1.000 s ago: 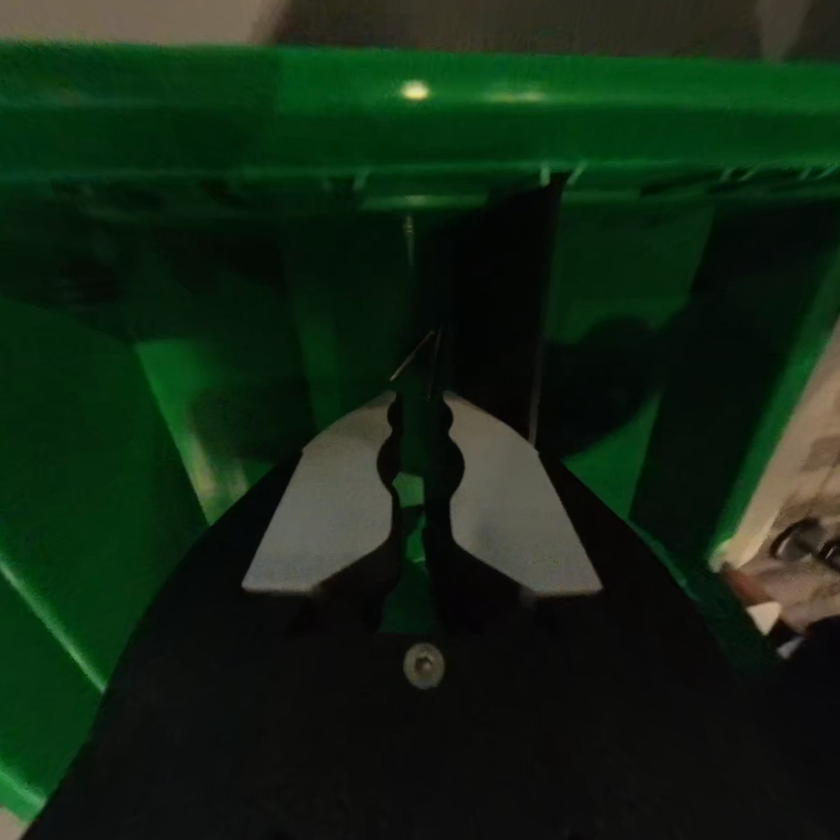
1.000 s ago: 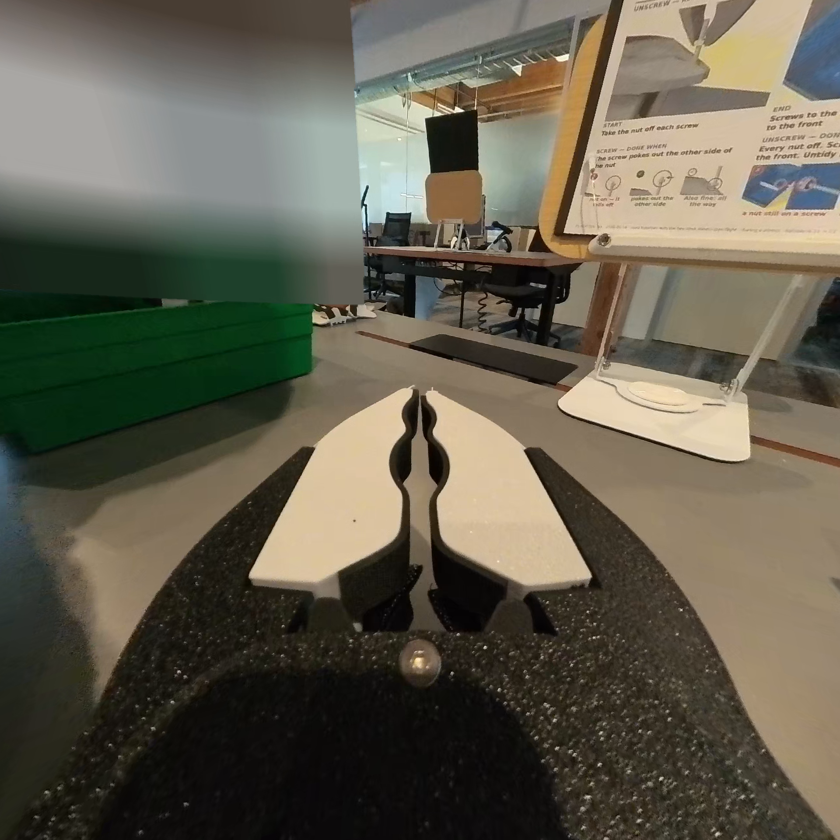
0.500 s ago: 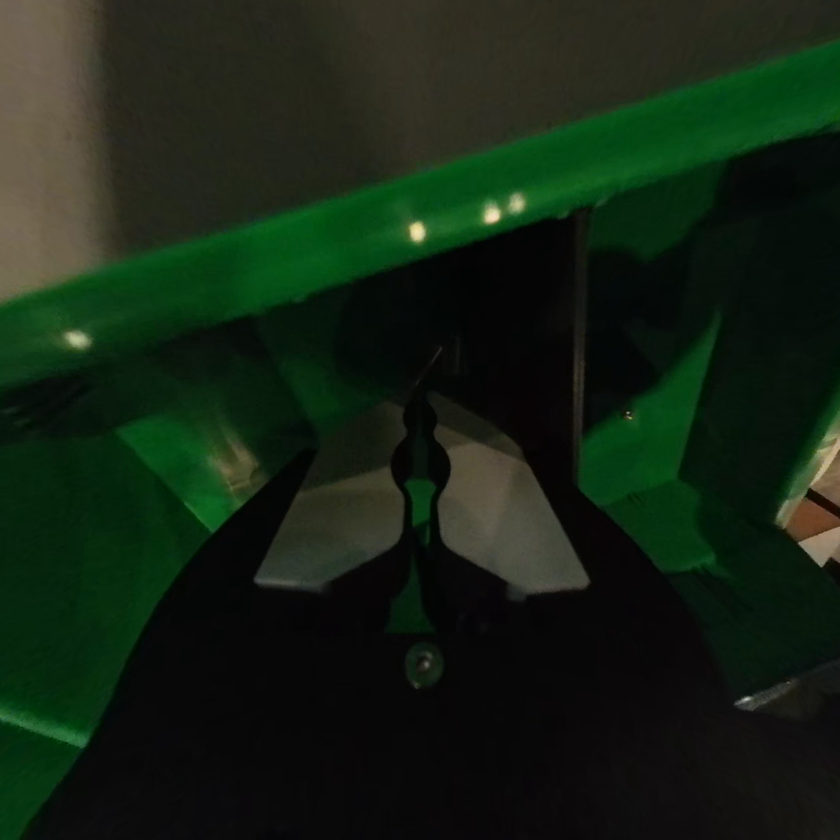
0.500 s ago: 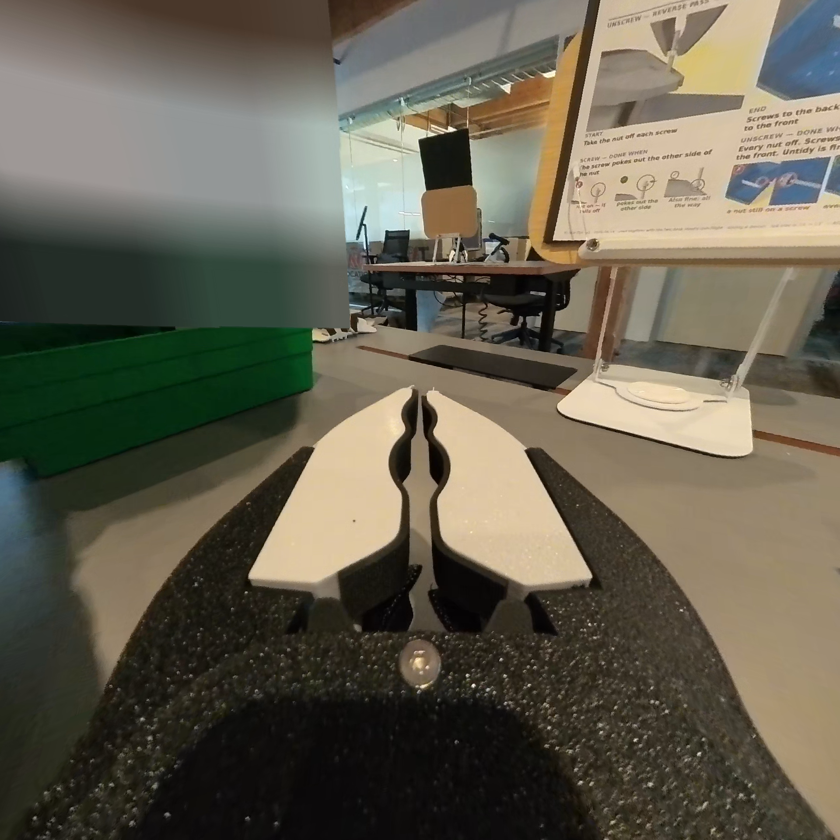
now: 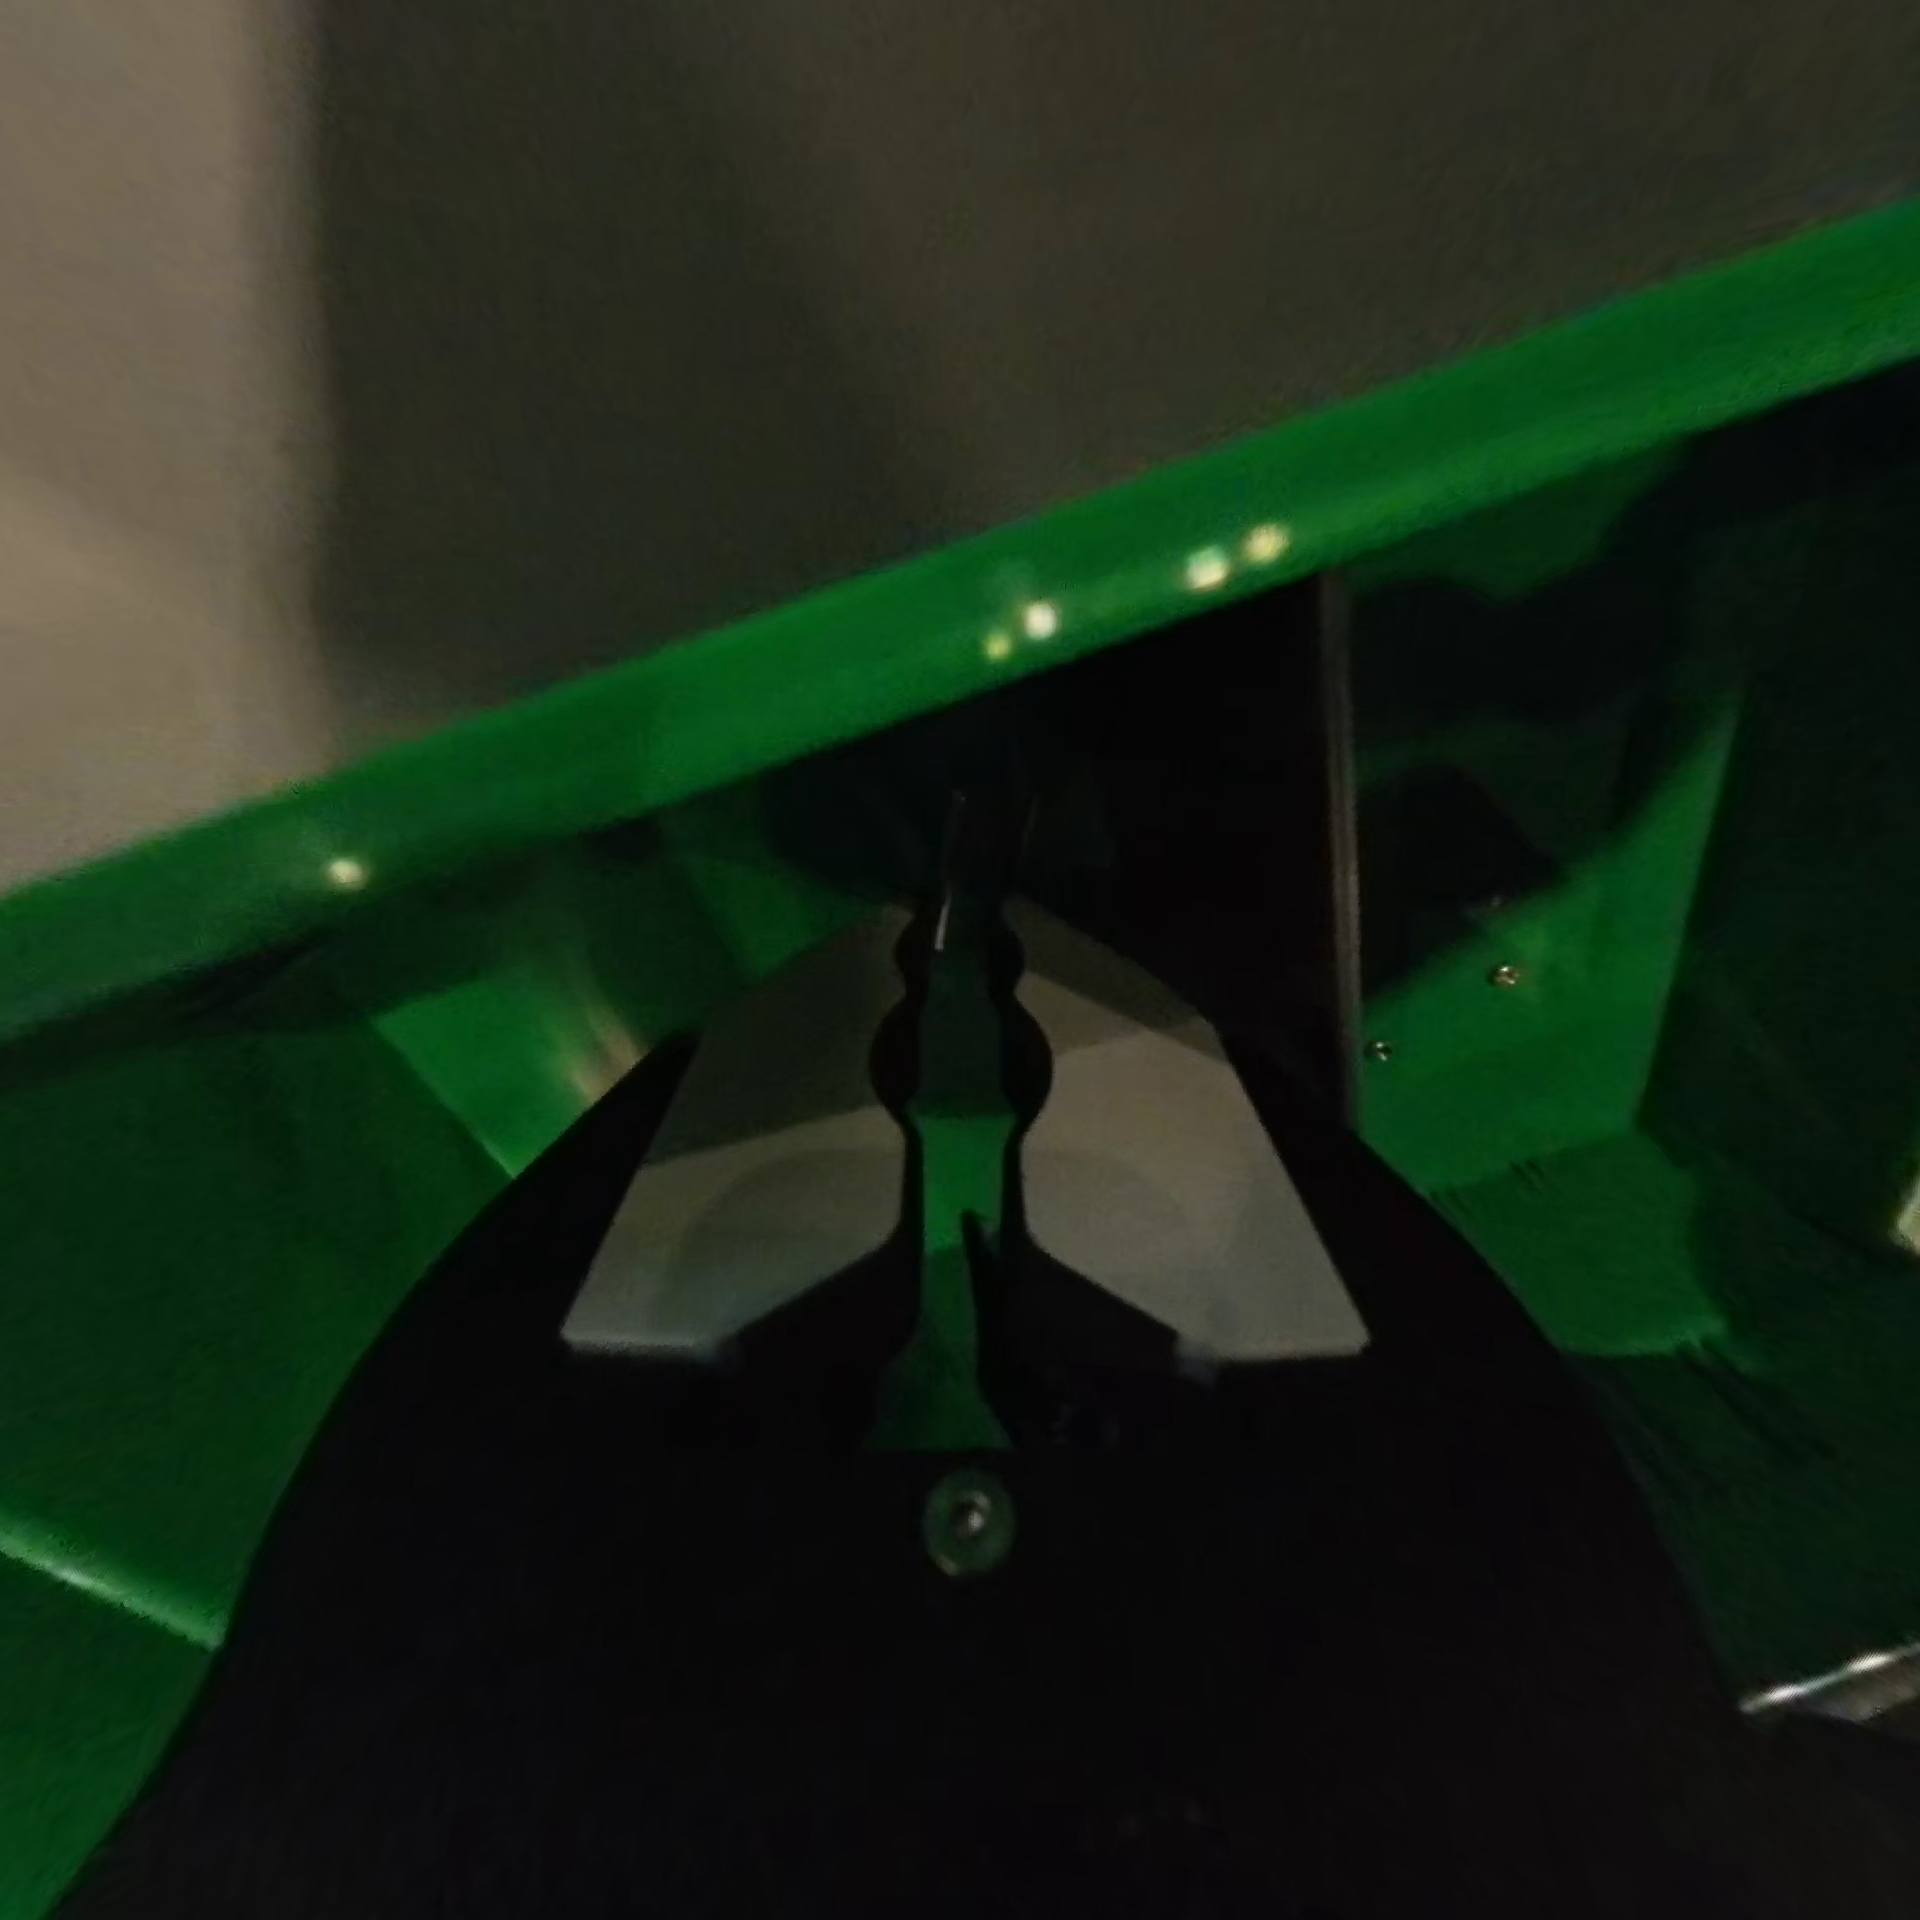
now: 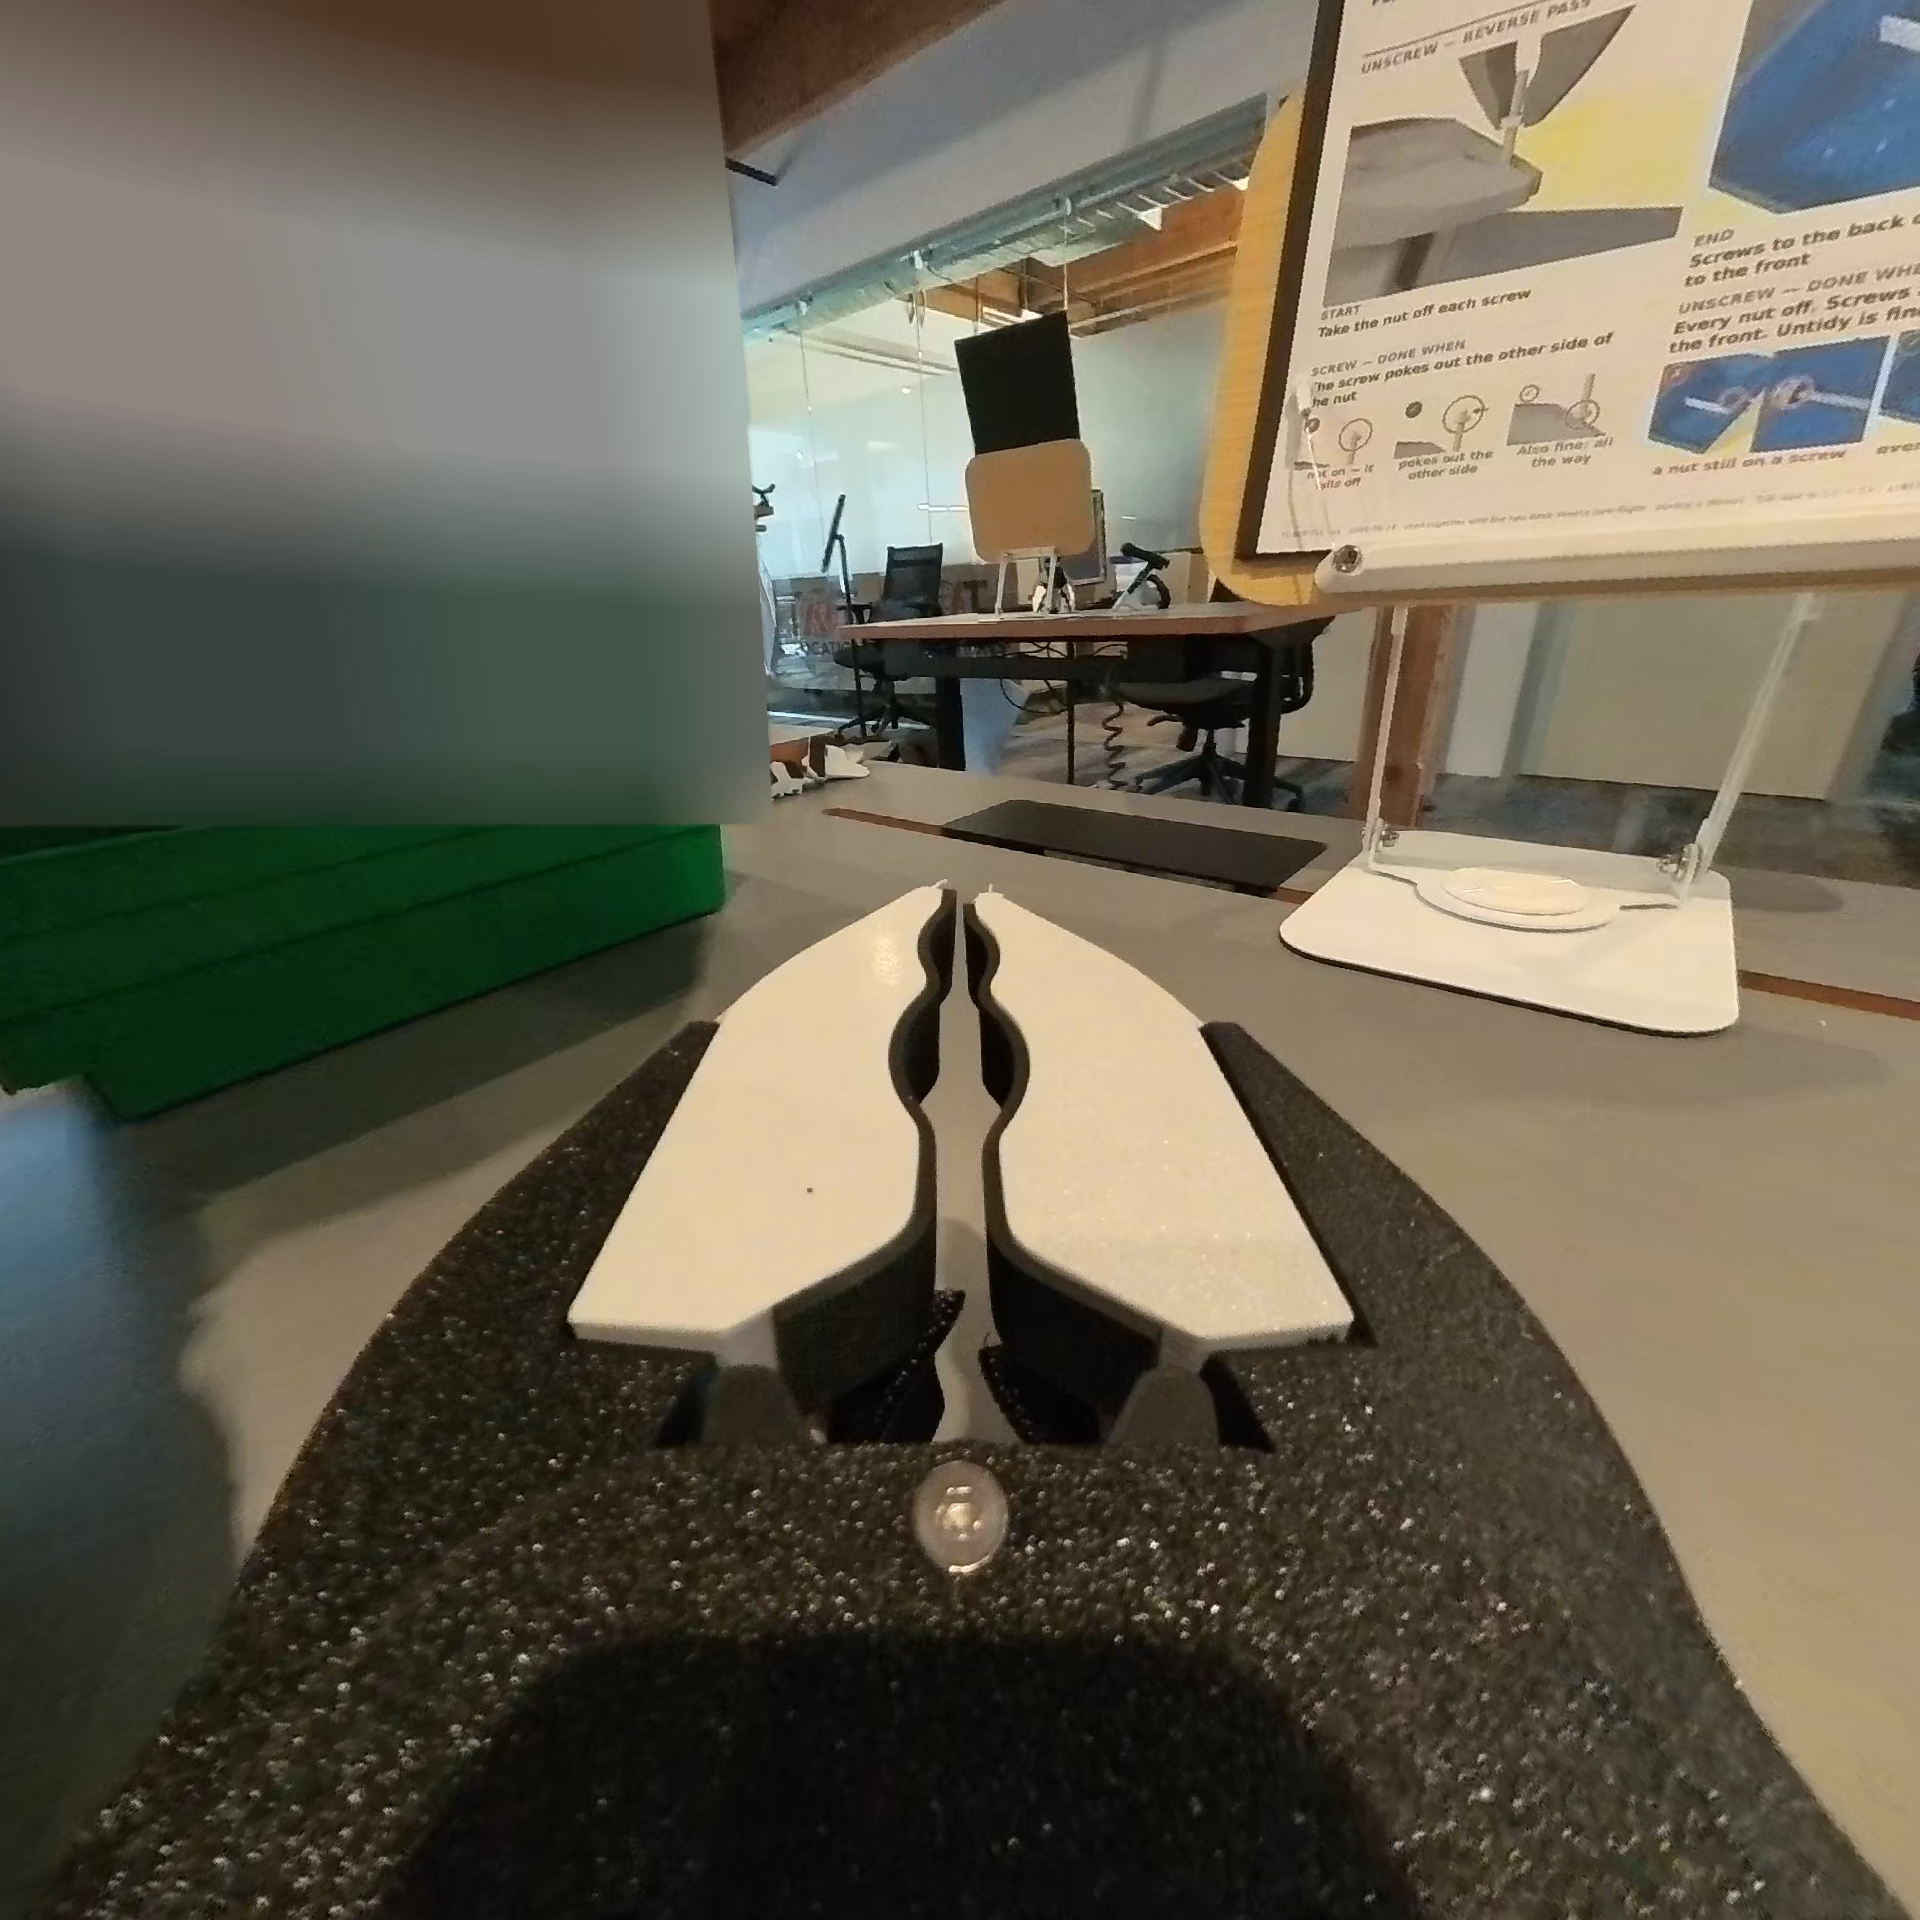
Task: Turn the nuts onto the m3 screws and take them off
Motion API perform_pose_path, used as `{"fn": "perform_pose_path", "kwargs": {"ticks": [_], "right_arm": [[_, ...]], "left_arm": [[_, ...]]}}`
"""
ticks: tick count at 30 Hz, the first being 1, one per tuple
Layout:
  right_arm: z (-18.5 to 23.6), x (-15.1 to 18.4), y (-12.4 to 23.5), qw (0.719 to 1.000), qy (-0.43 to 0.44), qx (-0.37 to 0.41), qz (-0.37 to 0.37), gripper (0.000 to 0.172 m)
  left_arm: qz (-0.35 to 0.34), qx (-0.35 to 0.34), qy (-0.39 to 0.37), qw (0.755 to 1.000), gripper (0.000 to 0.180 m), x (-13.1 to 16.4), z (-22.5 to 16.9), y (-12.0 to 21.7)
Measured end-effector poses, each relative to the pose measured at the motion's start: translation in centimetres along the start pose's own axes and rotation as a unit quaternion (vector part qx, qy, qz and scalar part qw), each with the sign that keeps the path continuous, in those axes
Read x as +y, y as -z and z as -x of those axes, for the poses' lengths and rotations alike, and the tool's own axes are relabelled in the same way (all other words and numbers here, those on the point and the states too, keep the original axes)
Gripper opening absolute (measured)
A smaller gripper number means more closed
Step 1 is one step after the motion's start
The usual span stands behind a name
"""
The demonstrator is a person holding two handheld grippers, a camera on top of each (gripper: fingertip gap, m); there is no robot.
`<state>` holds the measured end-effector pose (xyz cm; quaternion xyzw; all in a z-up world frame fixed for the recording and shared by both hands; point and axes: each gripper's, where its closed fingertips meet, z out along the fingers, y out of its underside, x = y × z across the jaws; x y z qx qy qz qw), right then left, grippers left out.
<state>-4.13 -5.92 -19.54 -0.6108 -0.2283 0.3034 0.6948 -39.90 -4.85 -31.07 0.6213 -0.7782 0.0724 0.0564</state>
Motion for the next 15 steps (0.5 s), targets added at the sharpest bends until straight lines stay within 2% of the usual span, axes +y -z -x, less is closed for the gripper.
{"fn": "perform_pose_path", "kwargs": {"ticks": [8, 12, 15], "right_arm": [[-0.2, -0.1, 0.0, 1.0, -0.007, 0.001, -0.003, 0.001], [-0.2, -0.2, 0.0, 1.0, -0.008, 0.002, -0.009, 0.001], [-0.2, -0.3, -0.2, 1.0, -0.011, -0.005, -0.015, 0.001]], "left_arm": [[-0.005, -0.021, 0.002, 1.0, 0.002, -0.1, 0.2, -0.1], [-0.008, -0.061, 0.038, 0.997, 0.001, 1.0, 0.8, 0.5], [-0.021, -0.097, 0.075, 0.992, 0.001, 1.9, 1.0, 2.3]]}}
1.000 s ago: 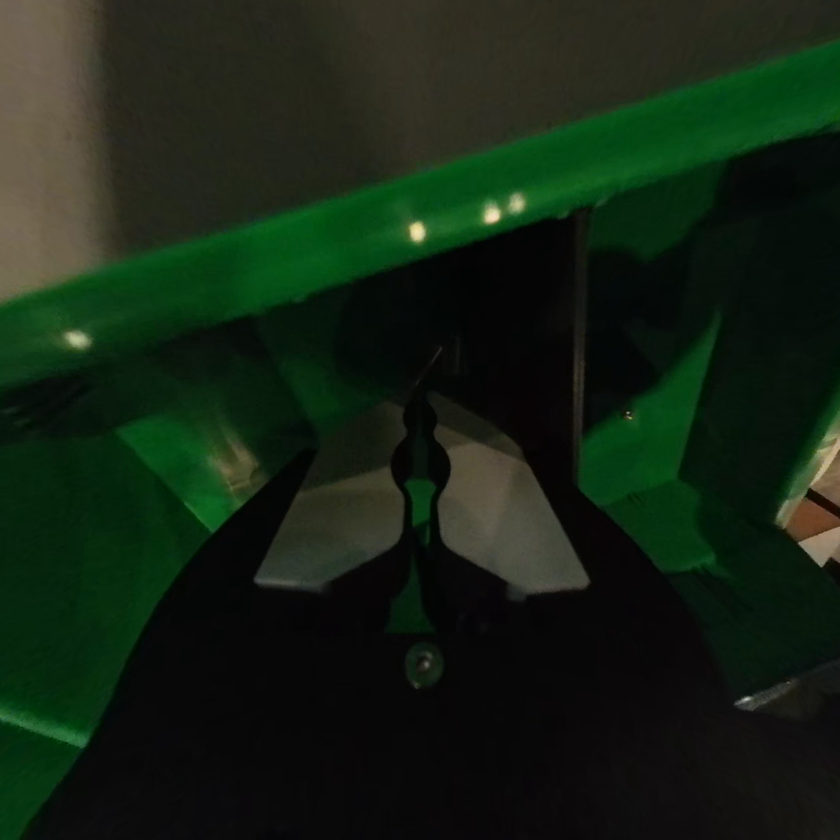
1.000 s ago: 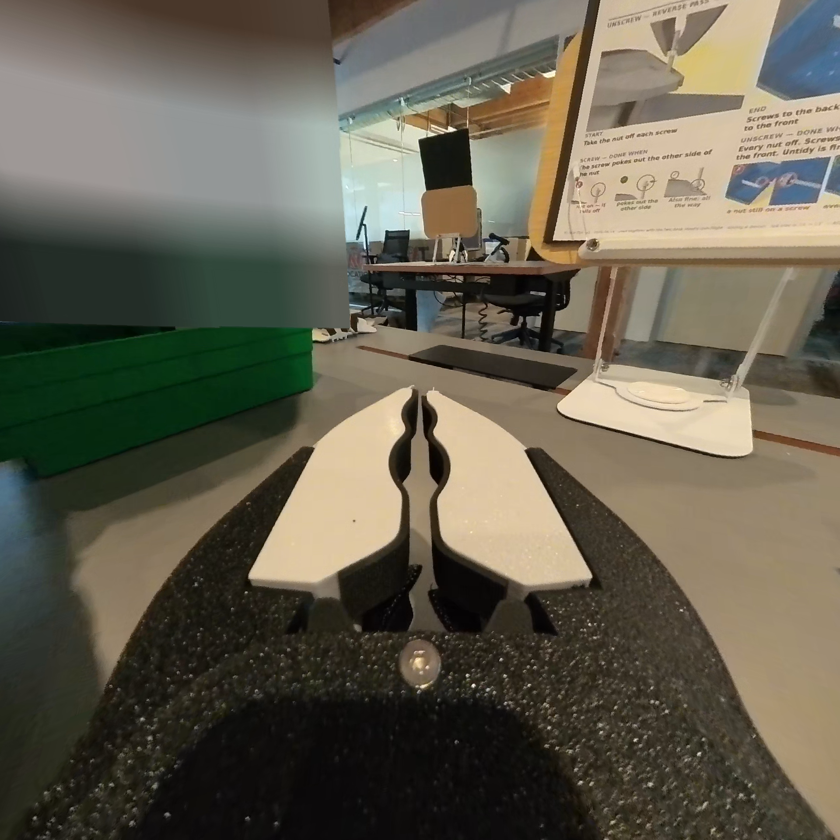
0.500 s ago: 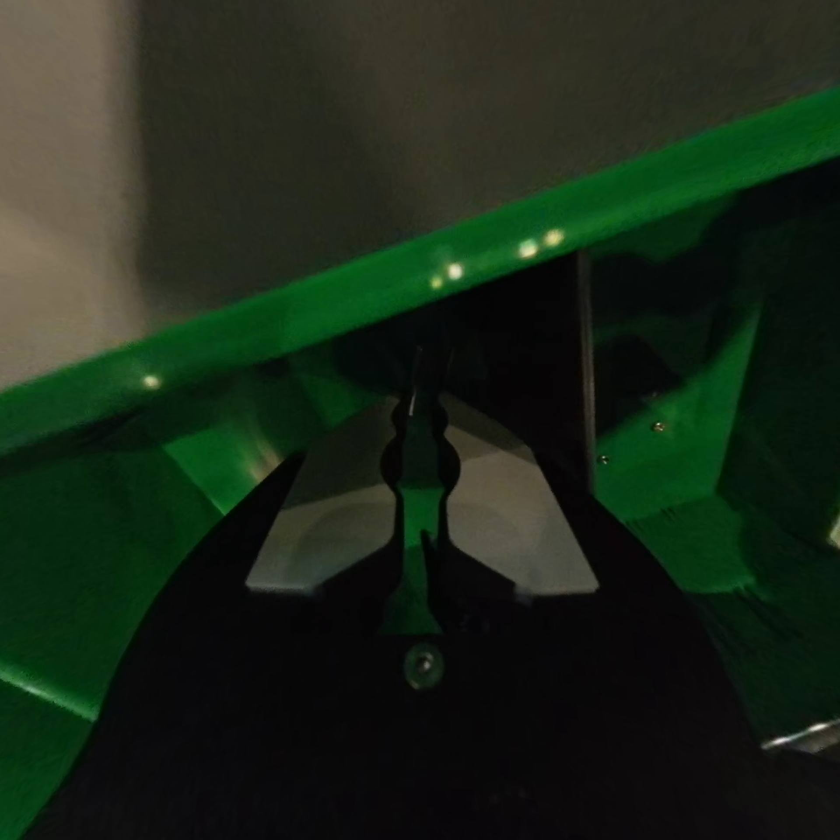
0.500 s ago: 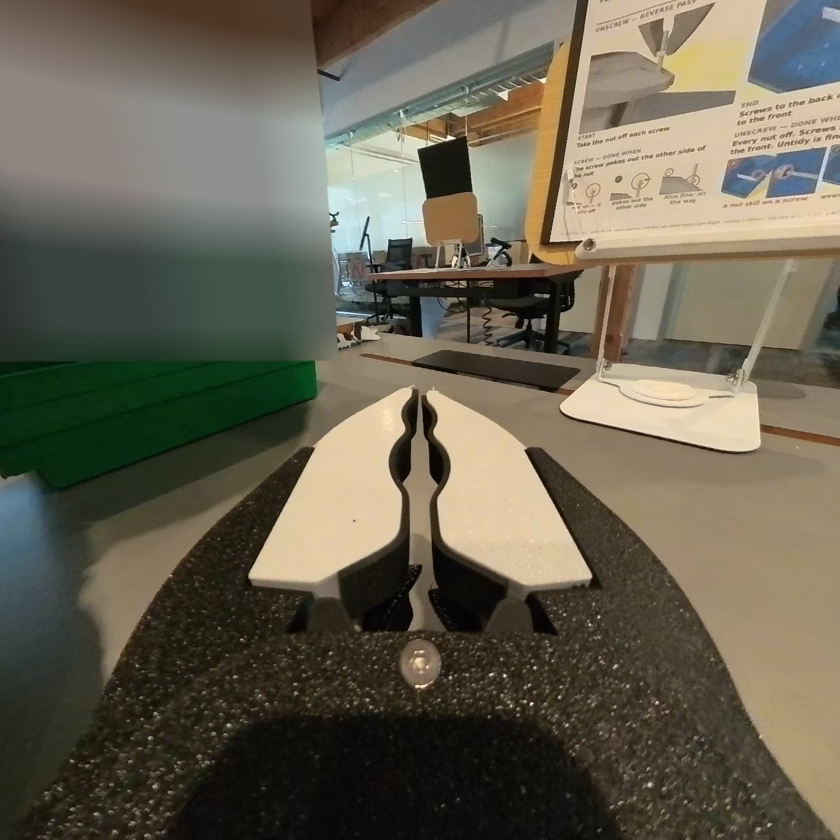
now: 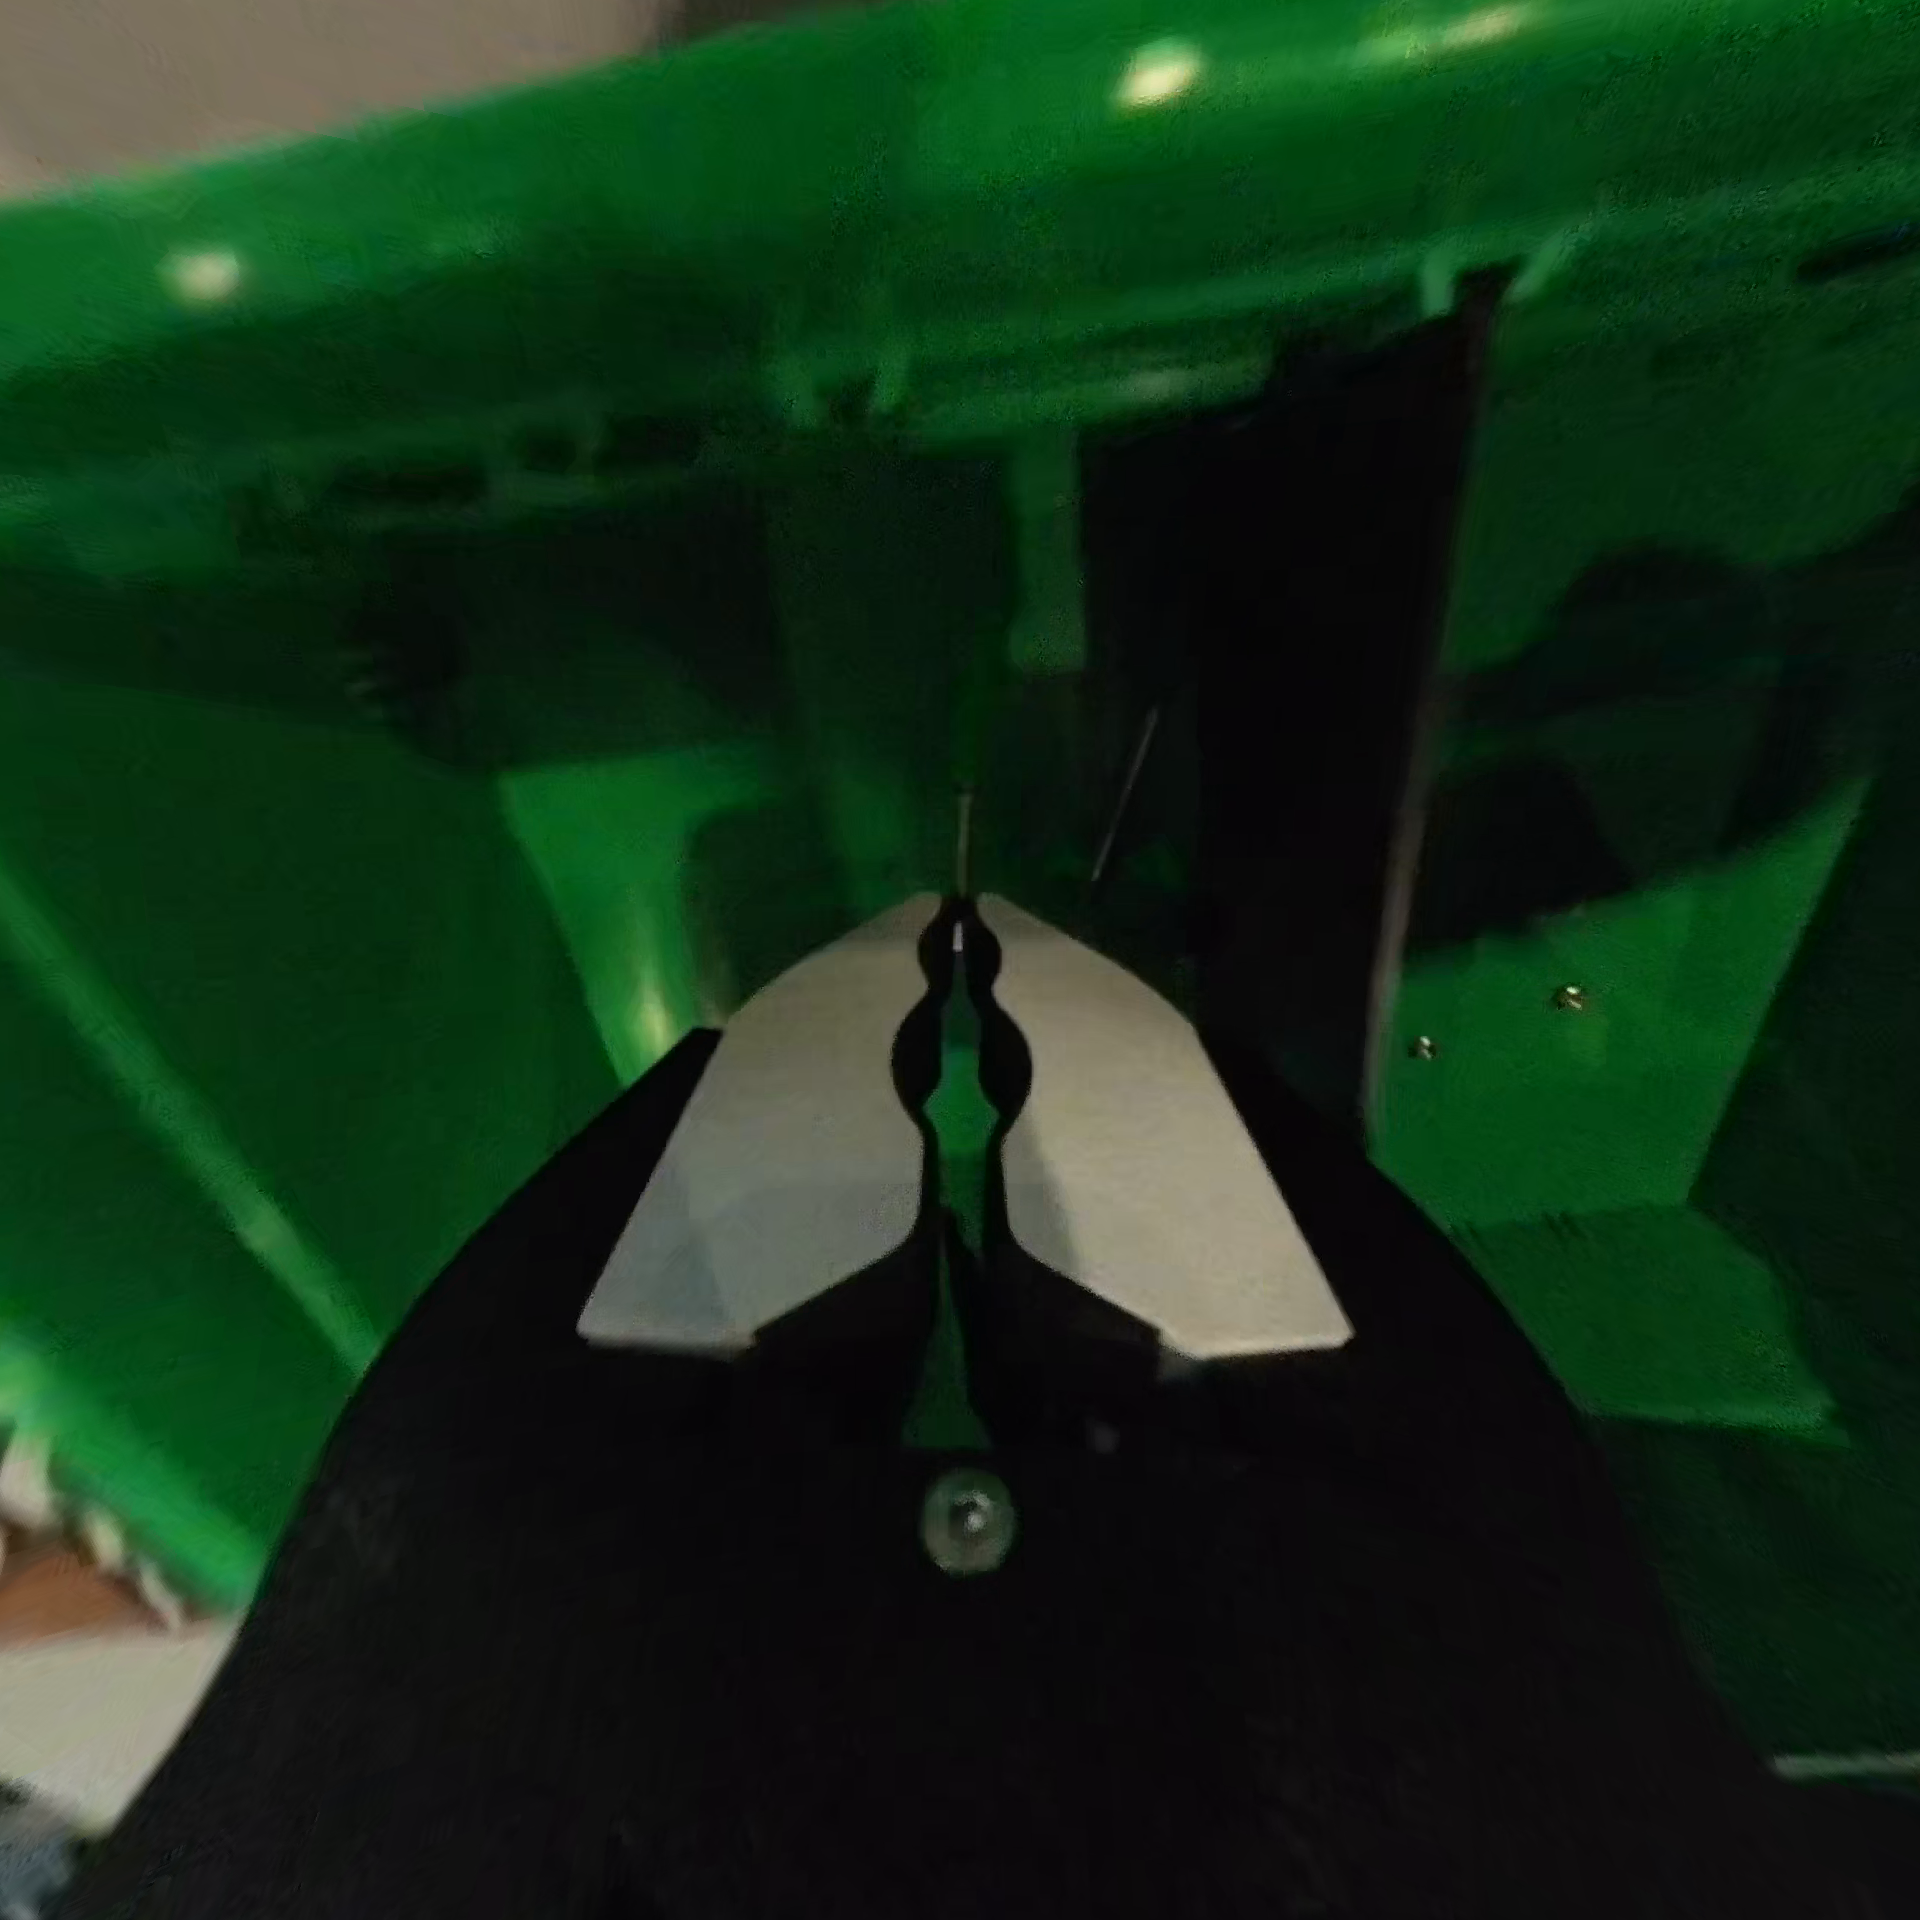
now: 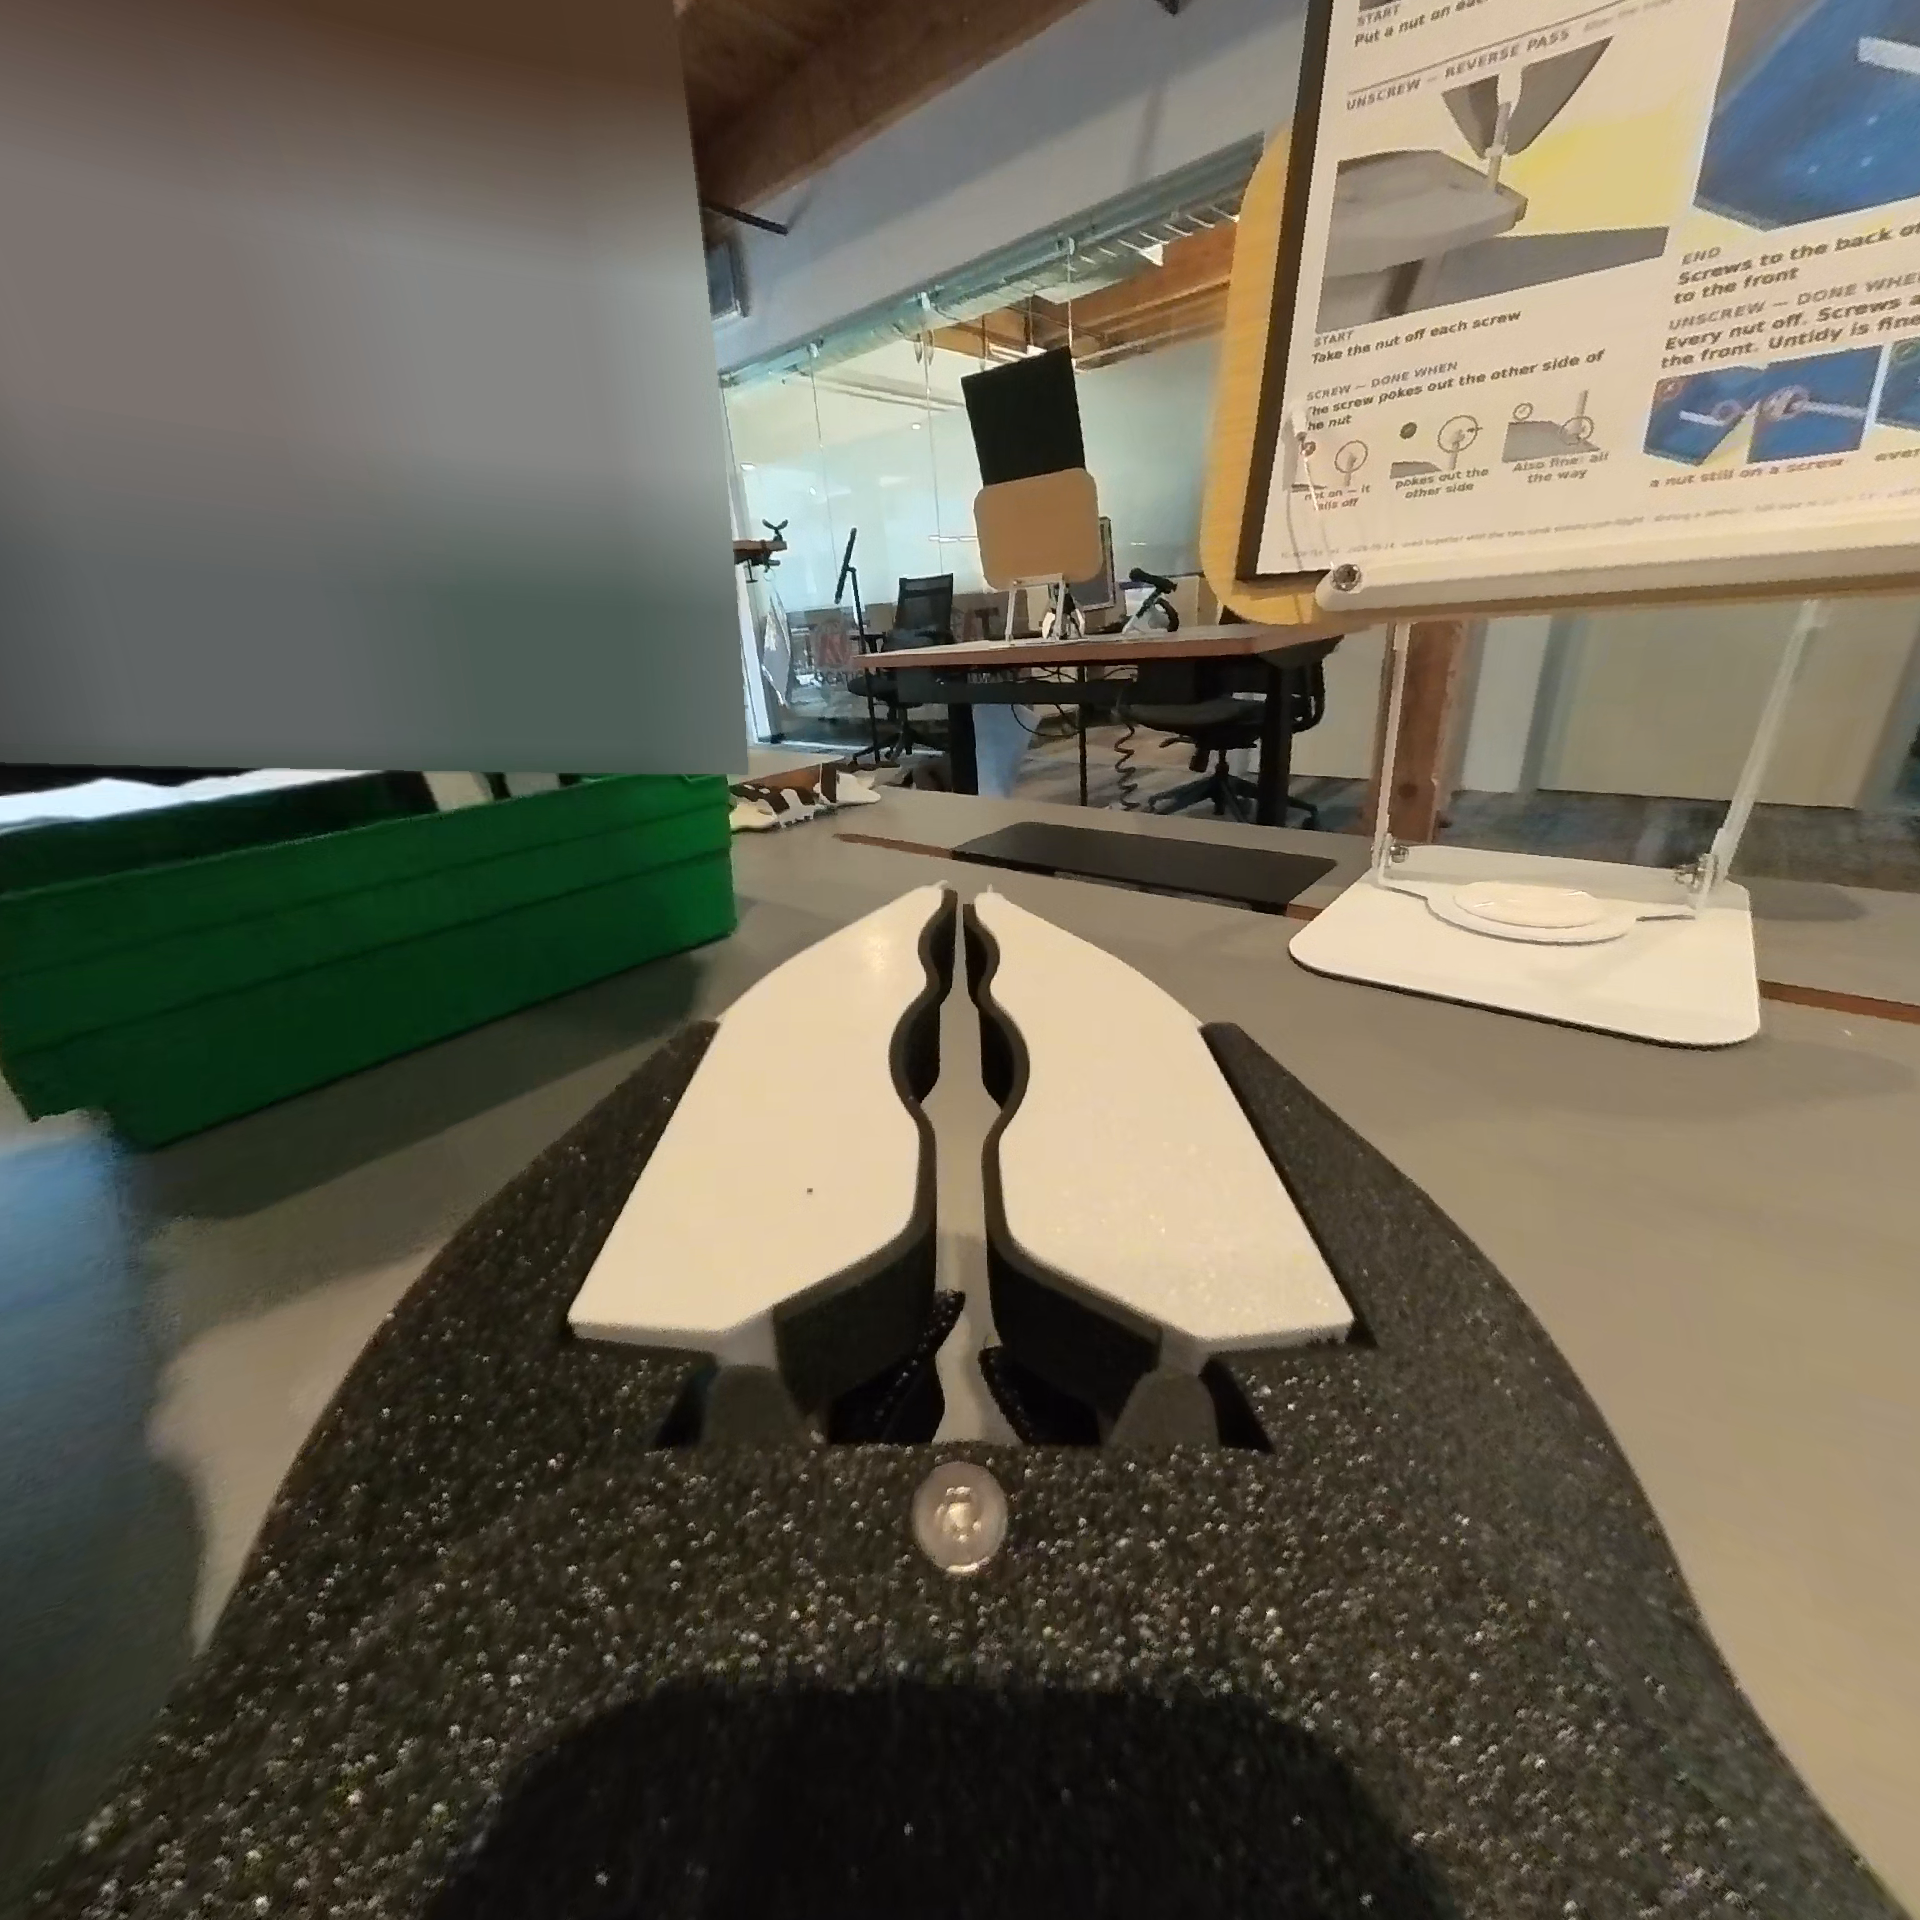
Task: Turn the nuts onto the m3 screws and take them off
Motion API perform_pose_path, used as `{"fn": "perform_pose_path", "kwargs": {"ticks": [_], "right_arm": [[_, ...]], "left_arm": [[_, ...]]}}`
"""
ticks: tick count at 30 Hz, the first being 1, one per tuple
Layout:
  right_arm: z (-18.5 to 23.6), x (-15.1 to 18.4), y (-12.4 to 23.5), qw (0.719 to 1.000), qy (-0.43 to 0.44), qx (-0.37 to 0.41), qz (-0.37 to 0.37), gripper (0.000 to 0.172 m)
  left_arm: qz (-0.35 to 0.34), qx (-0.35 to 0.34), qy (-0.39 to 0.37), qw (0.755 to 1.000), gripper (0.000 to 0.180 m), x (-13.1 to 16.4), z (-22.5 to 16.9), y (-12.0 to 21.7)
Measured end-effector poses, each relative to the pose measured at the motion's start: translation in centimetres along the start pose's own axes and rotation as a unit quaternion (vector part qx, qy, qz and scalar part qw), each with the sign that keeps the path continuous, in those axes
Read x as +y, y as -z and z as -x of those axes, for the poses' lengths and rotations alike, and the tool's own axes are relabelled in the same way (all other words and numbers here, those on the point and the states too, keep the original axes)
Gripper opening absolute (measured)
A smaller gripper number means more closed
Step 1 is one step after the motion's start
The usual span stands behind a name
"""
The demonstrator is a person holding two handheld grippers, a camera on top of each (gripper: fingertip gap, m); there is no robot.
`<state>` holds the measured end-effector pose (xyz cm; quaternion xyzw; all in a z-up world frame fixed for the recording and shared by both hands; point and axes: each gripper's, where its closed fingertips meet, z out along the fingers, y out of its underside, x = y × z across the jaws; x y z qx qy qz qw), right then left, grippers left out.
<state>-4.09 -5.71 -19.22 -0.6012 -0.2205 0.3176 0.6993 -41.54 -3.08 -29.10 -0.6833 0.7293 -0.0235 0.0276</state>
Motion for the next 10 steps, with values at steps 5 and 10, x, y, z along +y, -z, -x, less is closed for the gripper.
{"fn": "perform_pose_path", "kwargs": {"ticks": [5, 10], "right_arm": [[0.9, 0.2, -1.0, 0.999, -0.009, -0.039, 0.003, 0.001], [2.8, 0.5, -2.5, 0.989, -0.068, -0.128, 0.032, 0.003]], "left_arm": [[-0.019, -0.102, 0.07, 0.992, 0.001, 0.6, 0.5, 5.4], [-0.121, -0.235, 0.171, 0.949, 0.001, -3.2, -1.9, 12.2]]}}
